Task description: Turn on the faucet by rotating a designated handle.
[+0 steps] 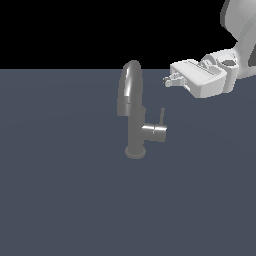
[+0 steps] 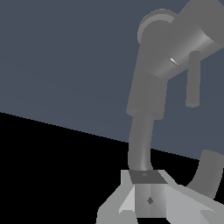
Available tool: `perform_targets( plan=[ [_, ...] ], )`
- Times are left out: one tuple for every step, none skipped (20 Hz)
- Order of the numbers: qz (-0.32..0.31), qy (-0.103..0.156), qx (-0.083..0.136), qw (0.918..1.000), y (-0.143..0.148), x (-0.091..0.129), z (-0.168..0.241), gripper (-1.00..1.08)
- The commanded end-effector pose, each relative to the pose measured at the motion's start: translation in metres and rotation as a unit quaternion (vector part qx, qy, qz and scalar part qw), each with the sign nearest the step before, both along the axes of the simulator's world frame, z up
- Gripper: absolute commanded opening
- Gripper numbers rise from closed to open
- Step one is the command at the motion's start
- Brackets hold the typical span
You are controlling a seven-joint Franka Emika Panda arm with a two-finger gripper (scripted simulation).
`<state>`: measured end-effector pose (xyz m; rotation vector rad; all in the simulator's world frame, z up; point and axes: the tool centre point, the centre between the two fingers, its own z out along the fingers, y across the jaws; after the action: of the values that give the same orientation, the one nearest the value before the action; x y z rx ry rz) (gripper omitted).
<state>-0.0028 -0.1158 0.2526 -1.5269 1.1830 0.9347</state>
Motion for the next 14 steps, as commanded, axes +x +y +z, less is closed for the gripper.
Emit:
perform_targets(
  plan=[
    [-0.031, 0.024, 0.031, 0.9988, -0.002, 0.003, -0.020, -1.00],
    [-0.042, 0.032, 0.042, 0.9977, -0.002, 0.003, -0.028, -1.00],
    [-0.052, 0.040, 0.053, 0.9964, -0.002, 0.004, -0.035, -1.00],
    [-0.062, 0.048, 0.063, 0.9950, -0.002, 0.004, -0.042, -1.00],
    [-0.071, 0.055, 0.072, 0.9933, -0.002, 0.004, -0.048, -1.00],
    [-0.079, 0.062, 0.081, 0.9916, -0.002, 0.004, -0.054, -1.00],
    [-0.087, 0.068, 0.089, 0.9899, -0.001, 0.004, -0.060, -1.00],
    [-0.094, 0.074, 0.096, 0.9881, -0.001, 0.004, -0.065, -1.00],
    [-0.101, 0.079, 0.103, 0.9864, 0.000, 0.004, -0.070, -1.00],
    [-0.107, 0.084, 0.109, 0.9847, 0.000, 0.004, -0.074, -1.00],
    [-0.112, 0.088, 0.115, 0.9831, 0.001, 0.003, -0.078, -1.00],
    [-0.117, 0.092, 0.120, 0.9816, 0.002, 0.003, -0.081, -1.00],
    [-0.122, 0.095, 0.124, 0.9802, 0.002, 0.003, -0.084, -1.00],
    [-0.125, 0.098, 0.128, 0.9790, 0.003, 0.003, -0.087, -1.00]
  ],
)
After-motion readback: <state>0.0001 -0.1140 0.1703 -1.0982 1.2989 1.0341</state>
